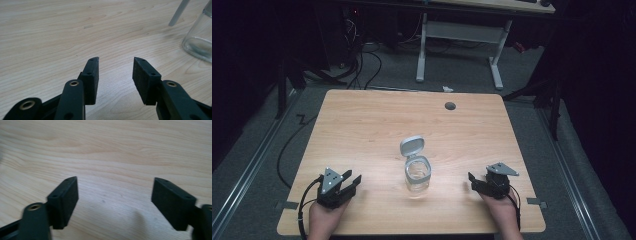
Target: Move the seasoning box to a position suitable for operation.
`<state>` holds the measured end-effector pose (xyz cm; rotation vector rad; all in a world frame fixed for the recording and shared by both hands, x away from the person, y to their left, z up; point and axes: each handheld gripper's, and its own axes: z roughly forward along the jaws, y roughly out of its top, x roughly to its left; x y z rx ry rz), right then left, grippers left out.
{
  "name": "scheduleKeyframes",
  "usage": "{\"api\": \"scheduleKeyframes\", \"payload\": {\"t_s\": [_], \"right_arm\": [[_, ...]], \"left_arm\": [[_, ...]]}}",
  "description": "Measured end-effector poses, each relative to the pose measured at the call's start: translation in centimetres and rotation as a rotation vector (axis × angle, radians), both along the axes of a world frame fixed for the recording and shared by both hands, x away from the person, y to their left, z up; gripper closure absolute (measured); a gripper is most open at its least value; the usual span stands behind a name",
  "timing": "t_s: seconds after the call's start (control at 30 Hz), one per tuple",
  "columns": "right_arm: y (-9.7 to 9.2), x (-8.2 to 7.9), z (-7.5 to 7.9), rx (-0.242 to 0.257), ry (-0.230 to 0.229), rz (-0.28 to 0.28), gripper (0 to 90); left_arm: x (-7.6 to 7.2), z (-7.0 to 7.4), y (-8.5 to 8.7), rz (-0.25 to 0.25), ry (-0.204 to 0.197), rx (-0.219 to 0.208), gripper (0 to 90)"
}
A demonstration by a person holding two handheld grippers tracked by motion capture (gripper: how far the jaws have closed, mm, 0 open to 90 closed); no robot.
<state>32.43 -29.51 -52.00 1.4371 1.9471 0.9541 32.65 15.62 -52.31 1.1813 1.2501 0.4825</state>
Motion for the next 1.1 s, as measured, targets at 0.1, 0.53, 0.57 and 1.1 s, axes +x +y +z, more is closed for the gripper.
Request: {"api": "scheduleKeyframes", "payload": {"t_s": [0.1,0.53,0.57,1.1], "right_arm": [[0.3,-0.5,0.3,0.025,-0.02,0.022,34.8],[2.6,-1.5,0.8,0.076,-0.057,0.153,61.8],[3.8,-1.4,0.8,0.075,-0.055,0.182,73.1],[10.6,-0.9,1.4,0.053,-0.14,0.354,90.0]], "left_arm": [[0.2,0.1,-0.3,-0.014,0.006,-0.025,55.9],[0.2,0.1,-1.0,-0.038,0.001,0.002,52.0],[-0.1,0.1,-0.9,-0.034,-0.002,0.001,52.1],[-1.7,-0.5,0.4,0.027,-0.003,0.041,82.6]]}}
